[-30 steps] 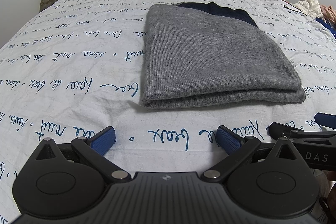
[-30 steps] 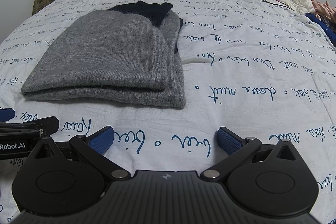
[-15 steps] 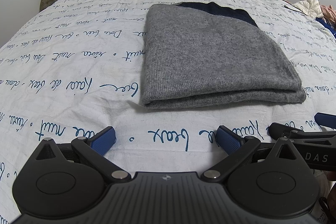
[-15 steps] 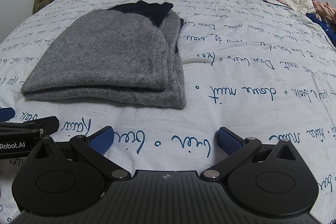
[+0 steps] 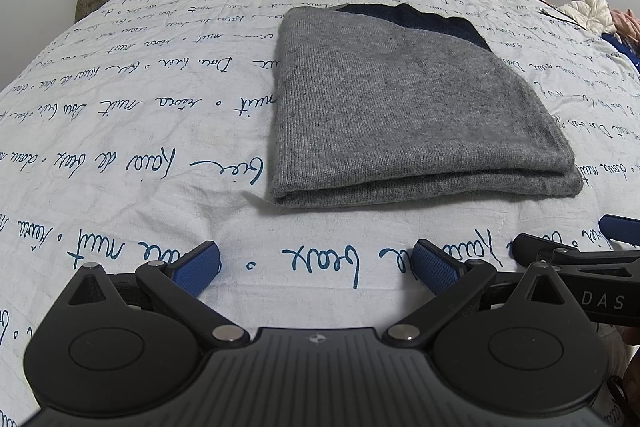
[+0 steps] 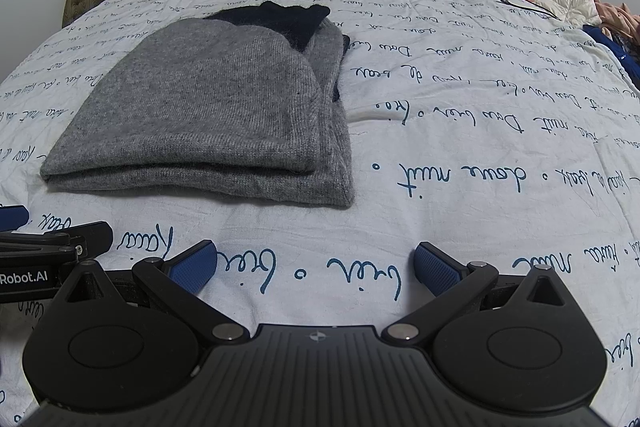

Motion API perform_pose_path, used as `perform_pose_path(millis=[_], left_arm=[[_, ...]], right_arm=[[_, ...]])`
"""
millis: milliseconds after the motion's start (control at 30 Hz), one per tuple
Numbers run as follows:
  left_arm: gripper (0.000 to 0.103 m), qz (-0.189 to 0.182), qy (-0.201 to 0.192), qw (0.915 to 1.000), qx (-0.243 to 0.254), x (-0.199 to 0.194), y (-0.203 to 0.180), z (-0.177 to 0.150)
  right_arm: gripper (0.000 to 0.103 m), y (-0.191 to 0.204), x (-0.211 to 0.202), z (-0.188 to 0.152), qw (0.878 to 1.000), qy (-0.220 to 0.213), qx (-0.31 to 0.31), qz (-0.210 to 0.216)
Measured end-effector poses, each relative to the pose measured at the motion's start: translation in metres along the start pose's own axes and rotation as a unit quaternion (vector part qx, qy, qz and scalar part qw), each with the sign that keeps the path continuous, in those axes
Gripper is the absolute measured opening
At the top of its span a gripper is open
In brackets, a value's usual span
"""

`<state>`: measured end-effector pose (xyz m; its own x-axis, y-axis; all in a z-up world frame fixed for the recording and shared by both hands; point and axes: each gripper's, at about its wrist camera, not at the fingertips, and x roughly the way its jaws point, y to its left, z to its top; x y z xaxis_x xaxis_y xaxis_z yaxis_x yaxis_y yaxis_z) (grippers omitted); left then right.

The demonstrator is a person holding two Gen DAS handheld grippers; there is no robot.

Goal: Fold small clothes

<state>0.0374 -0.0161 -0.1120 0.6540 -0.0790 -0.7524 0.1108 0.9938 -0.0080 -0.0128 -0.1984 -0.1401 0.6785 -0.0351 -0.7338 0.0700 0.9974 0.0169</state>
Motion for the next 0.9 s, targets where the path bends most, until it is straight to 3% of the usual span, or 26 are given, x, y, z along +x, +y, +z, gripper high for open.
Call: perform_pose_path(millis=[333,467,600,900], left_arm=[[0.103,0.000,0.000,1.0000,0.000,0.000,0.000,0.000],[0.103,0.005,0.005,1.0000,0.000,-0.006,0.000,0.003],[0.103,0.013,-0.015,0.9998,0.007,-0.021,-0.002,0.008],[0.103,-0.007,-0.016,0.9998,-0.002,-0.028,-0.001,0.007]], right_arm=[[0.103,0.000,-0.001,0.000,1.000,-0.001,-0.002,-0.001],[0.103,0.008,-0.008,0.002,0.999,-0.008,-0.029,-0.016],[0.103,0.009,-0.015,0.005,0.999,-0.011,-0.033,-0.005],[0.103,0.004,-0.020,0.007,1.000,-0.011,-0.017,0.009]])
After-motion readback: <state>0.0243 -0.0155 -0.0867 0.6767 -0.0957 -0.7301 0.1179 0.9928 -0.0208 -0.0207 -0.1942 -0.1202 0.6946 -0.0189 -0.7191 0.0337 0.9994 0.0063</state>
